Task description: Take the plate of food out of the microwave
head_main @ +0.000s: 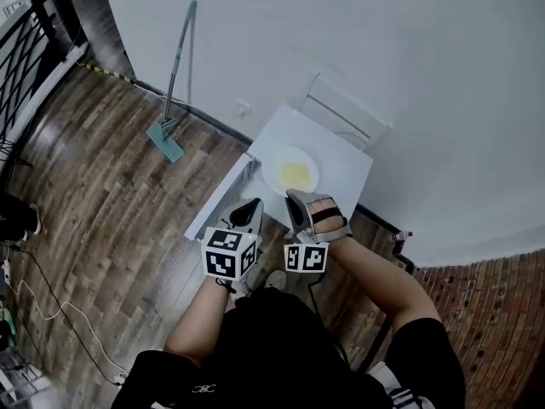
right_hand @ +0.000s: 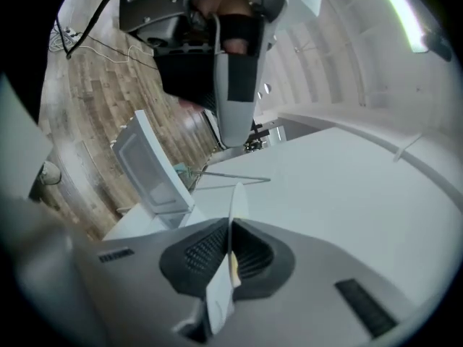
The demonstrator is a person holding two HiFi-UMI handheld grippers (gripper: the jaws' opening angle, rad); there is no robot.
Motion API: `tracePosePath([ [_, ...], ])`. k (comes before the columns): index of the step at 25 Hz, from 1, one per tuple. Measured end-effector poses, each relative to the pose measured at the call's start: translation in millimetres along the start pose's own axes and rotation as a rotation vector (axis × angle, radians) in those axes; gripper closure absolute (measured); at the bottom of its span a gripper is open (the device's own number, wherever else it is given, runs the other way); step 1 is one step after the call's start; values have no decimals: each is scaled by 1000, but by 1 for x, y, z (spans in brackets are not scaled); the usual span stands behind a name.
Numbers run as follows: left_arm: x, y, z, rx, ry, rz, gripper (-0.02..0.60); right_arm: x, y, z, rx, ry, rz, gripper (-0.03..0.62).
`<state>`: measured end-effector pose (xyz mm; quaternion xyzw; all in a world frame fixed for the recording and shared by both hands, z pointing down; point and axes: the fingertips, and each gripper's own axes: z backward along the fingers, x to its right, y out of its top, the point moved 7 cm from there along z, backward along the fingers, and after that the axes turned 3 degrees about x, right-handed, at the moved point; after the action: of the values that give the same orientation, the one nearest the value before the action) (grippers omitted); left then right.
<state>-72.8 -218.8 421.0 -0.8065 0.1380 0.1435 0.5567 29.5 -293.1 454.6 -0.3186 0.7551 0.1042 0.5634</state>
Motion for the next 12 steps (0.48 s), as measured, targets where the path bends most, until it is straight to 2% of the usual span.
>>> tracePosePath([
  [2,7,23,5,25,7,-26,583,28,2,3,5,-1,8,569],
  [5,7,64,4,78,23,-85,583,80,7,-8,12,-47,25,569],
  [12,50,109,11,137,51,-127,583,155,-11,15,-32,-73,15,569],
])
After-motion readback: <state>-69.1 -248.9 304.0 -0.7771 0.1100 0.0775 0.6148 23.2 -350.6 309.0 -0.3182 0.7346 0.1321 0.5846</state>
